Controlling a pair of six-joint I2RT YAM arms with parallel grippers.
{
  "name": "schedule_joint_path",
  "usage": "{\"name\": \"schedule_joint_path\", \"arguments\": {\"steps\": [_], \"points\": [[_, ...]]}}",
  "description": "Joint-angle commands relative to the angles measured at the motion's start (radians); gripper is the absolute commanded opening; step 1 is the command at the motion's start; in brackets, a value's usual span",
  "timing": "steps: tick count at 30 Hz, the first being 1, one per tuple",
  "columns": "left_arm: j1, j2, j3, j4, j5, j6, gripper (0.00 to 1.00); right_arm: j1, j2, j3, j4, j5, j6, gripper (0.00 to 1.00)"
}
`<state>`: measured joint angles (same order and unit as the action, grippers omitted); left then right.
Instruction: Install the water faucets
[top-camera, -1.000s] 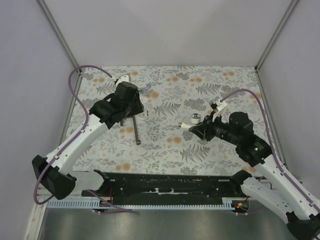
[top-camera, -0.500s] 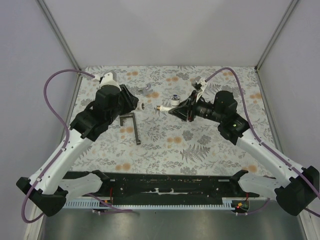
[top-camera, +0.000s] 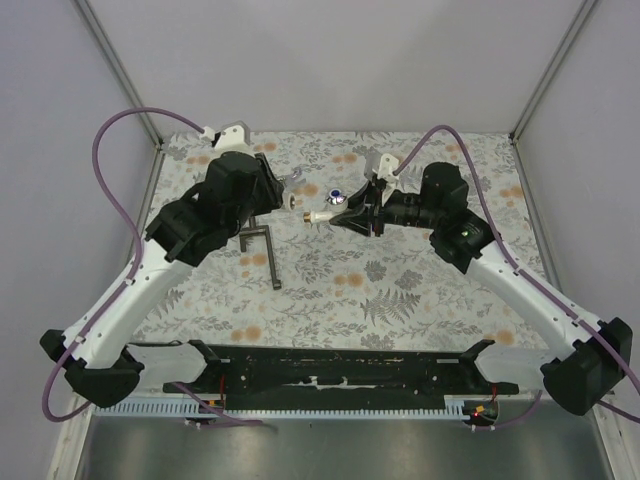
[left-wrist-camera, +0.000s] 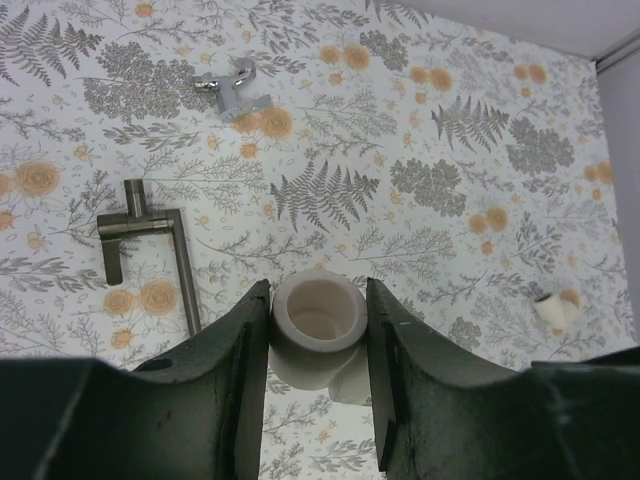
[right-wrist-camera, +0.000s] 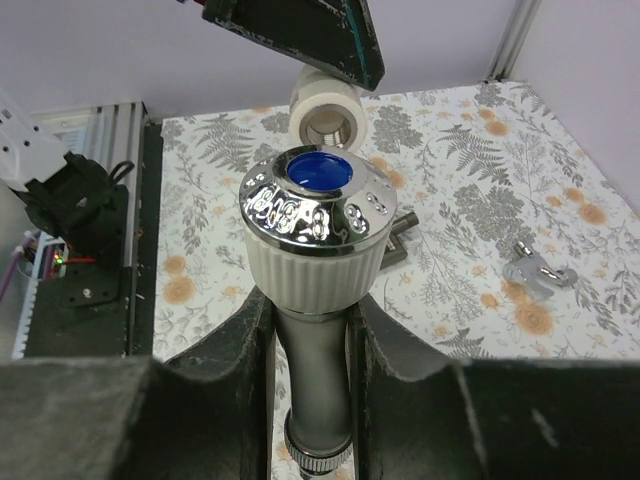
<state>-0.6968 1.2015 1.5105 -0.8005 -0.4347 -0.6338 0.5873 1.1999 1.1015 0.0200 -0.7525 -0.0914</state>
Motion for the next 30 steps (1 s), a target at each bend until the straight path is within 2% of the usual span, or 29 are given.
{"name": "schedule_joint_path", "arguments": {"steps": [1, 4, 8, 13, 20, 30], "points": [[-0.092, 0.05, 0.108, -0.068, -0.203, 0.048, 0.02, 0.002, 0.009, 0.078, -0.018, -0.001, -0.155, 0.0], [-0.147, 0.061, 0.131, -0.069, -0.266, 0.051, 0.02, -0.004, 0.009, 0.123, -0.118, 0.054, -0.145, 0.0], [-0.159, 0.05, 0.111, -0.039, -0.277, 0.036, 0.02, -0.01, -0.04, 0.04, 0.052, 0.08, -0.068, 0.0], [-0.173, 0.055, 0.125, -0.026, -0.279, 0.032, 0.02, -0.02, -0.066, 0.001, 0.129, 0.099, -0.064, 0.0], [-0.175, 0.067, 0.149, -0.028, -0.26, 0.022, 0.02, -0.02, -0.054, 0.014, 0.133, 0.045, -0.107, 0.0], [-0.176, 0.087, 0.165, -0.025, -0.188, -0.072, 0.02, -0.02, -0.02, 0.011, 0.167, 0.005, -0.105, 0.0]]}}
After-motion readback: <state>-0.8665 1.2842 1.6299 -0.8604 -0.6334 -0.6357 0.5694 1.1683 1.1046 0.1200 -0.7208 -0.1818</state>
